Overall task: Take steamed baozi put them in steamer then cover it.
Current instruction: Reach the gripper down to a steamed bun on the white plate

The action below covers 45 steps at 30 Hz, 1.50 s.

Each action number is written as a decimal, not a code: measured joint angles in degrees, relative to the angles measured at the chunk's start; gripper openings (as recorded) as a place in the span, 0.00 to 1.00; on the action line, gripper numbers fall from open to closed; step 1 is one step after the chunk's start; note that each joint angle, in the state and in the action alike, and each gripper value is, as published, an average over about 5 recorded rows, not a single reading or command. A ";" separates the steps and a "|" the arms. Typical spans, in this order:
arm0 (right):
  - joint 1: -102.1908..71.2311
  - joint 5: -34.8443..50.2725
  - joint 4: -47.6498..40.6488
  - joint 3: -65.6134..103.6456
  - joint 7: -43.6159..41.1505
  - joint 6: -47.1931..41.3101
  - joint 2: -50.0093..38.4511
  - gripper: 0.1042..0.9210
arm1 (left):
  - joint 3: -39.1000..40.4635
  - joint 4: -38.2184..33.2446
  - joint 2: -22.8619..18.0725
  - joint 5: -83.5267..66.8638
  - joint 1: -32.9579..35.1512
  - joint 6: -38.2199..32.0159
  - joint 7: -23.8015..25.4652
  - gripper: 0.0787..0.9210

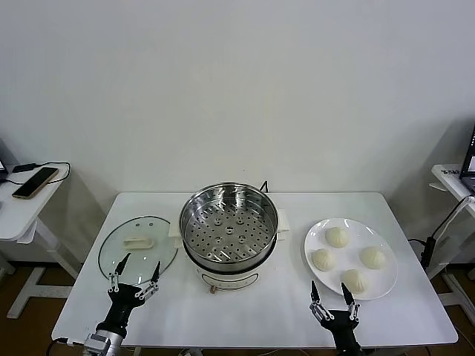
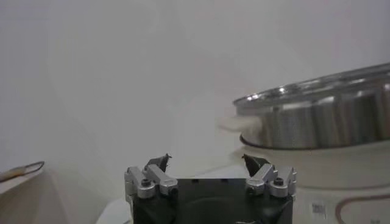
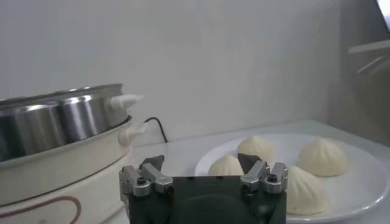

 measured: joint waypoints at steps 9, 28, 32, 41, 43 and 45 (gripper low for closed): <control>9.94 4.07 -1.75 -0.45 4.82 -6.77 -5.76 0.88 | 1.05 -1.63 -0.35 0.03 -0.30 -0.59 -0.49 0.88; 48.61 15.57 -26.28 -20.13 -17.88 -14.29 -30.42 0.88 | 2.71 -2.04 -1.54 2.22 -0.61 -2.03 -1.69 0.88; 58.04 11.98 -32.32 -28.39 -30.85 -14.75 -33.98 0.88 | 2.68 -2.07 -1.51 2.81 -0.58 -1.94 -1.89 0.88; 78.01 -0.43 -44.20 -45.37 -56.54 -14.91 -35.80 0.88 | 2.95 -2.41 -1.86 4.40 -0.56 -2.77 -2.06 0.88; 81.80 -3.31 -46.53 -48.79 -60.69 -15.02 -35.26 0.88 | 2.91 -2.33 -1.93 4.42 -0.68 -3.09 -1.95 0.88; 85.33 -6.16 -48.81 -52.05 -64.22 -15.09 -34.45 0.88 | 2.85 -2.25 -1.97 4.32 -0.76 -3.51 -1.83 0.88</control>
